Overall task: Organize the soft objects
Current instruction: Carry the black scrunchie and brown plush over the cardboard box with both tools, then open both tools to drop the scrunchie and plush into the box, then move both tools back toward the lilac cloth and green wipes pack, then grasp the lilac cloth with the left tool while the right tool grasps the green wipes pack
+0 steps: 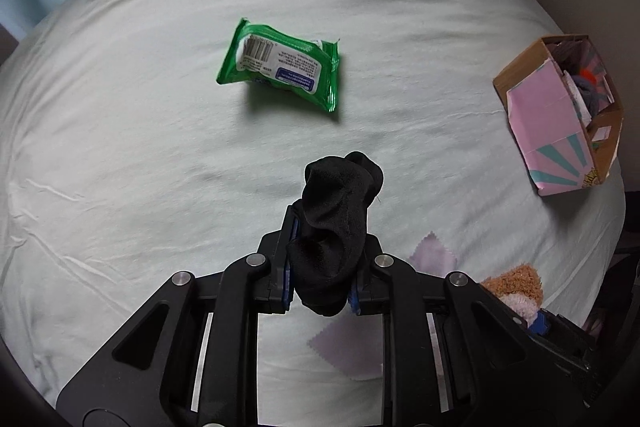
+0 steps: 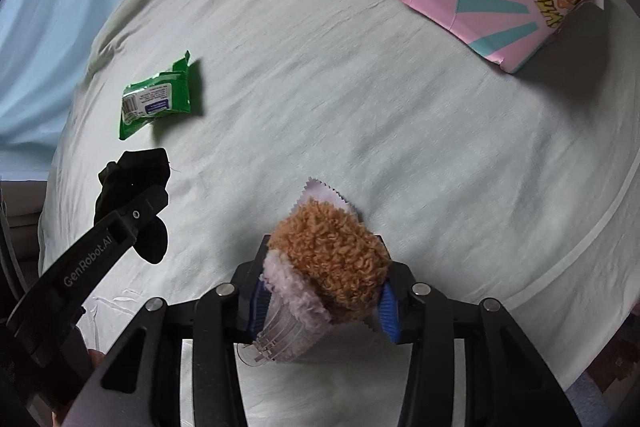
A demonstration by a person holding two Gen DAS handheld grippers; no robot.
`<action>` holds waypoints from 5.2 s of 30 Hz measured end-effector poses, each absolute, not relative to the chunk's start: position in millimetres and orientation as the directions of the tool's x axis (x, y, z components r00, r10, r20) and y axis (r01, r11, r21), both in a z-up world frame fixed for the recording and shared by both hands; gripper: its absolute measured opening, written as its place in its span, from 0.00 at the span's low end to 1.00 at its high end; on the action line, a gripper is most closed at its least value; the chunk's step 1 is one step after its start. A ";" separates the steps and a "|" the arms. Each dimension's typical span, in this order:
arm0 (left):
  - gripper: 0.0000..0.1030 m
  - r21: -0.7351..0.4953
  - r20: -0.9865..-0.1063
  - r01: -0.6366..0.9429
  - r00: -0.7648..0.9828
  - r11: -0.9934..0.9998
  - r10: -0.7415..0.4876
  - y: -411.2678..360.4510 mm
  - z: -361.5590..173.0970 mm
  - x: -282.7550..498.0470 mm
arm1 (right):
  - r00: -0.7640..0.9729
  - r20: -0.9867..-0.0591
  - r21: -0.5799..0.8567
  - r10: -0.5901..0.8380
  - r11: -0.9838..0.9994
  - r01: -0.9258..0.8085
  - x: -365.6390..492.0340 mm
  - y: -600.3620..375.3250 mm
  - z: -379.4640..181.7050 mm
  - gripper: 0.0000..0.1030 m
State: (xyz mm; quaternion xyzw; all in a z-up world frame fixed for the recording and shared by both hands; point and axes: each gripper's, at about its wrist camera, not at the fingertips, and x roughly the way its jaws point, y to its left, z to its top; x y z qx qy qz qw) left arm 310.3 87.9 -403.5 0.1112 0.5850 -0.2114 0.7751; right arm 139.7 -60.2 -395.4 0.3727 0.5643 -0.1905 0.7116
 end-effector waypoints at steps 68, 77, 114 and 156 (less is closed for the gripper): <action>0.16 -0.027 -0.981 0.293 0.174 0.956 -0.081 -298.0 -367.4 272.9 | 0.326 -0.886 0.455 0.330 0.761 0.463 245.9 -497.8 -348.9 0.40; 1.00 -0.001 -0.982 0.302 0.182 0.953 -0.058 -294.4 -362.1 267.6 | 0.284 -0.914 0.397 0.291 0.785 0.476 251.0 -493.4 -359.8 1.00; 1.00 -0.058 -0.863 0.148 0.489 0.987 -0.124 -113.2 -167.7 159.2 | 0.528 -0.838 0.170 0.135 0.985 0.018 151.5 -334.8 -158.2 1.00; 1.00 -0.132 -0.904 -0.455 0.419 0.881 0.082 40.9 -399.6 101.9 | 0.374 -0.815 0.070 0.443 0.715 -0.695 287.3 -89.7 -279.3 1.00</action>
